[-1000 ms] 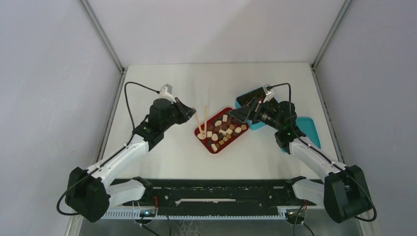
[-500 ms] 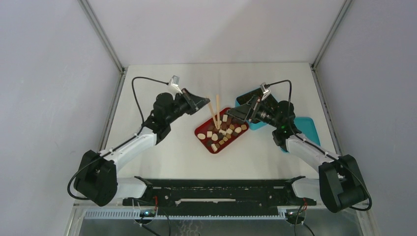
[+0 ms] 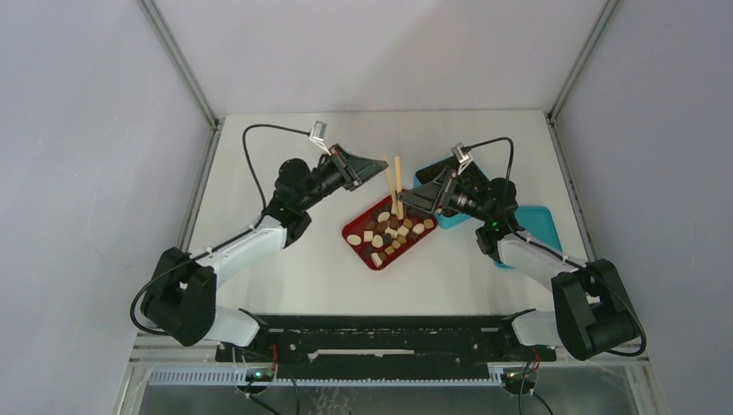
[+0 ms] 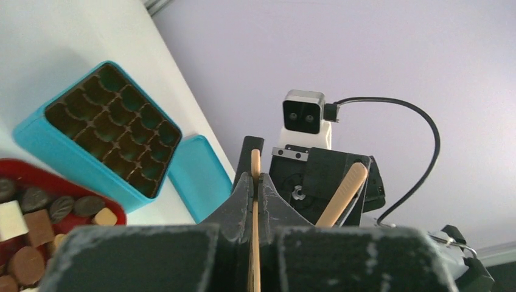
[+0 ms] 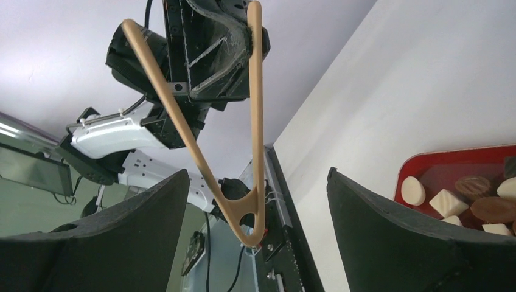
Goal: Pack the chocolate
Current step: Pick up the clamp at the center of the board.
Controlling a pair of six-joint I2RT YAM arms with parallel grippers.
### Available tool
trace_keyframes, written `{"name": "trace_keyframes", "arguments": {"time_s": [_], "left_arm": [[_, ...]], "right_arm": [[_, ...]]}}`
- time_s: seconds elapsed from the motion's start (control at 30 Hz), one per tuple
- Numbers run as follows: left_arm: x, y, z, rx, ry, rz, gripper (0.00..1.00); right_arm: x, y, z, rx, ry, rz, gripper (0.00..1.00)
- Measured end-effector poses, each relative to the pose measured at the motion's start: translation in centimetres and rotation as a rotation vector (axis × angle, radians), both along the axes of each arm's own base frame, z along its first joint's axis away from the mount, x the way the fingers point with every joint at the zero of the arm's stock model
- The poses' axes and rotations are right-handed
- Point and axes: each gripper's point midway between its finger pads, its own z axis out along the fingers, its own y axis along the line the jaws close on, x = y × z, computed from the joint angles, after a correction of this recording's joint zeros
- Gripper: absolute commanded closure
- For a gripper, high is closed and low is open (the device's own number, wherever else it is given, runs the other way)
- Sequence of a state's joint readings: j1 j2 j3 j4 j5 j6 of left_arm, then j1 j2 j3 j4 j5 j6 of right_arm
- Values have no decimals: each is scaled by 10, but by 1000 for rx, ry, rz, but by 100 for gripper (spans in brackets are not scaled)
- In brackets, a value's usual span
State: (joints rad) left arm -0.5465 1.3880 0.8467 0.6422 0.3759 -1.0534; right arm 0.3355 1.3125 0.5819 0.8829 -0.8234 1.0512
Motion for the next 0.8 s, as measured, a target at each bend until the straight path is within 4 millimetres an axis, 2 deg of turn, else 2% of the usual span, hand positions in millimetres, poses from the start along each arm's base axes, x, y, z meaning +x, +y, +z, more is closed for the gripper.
{"name": "trace_keyframes", "arguments": {"time_s": [0.2, 0.37, 0.6, 0.73, 0.8], "left_arm": [[-9, -17, 10, -39, -39, -70, 100], [-20, -24, 16, -50, -65, -115, 100], [-23, -28, 16, -53, -89, -143, 100], [-26, -30, 16, -56, -99, -160, 100], [-26, -30, 17, -58, -104, -162, 94]], "right_arm": [[-7, 1, 8, 17, -40, 37, 15], [-15, 1, 17, 31, -79, 71, 24], [-24, 1, 25, 38, -123, 102, 51], [-26, 1, 25, 33, -129, 110, 60], [-26, 1, 24, 27, -132, 111, 63]]}}
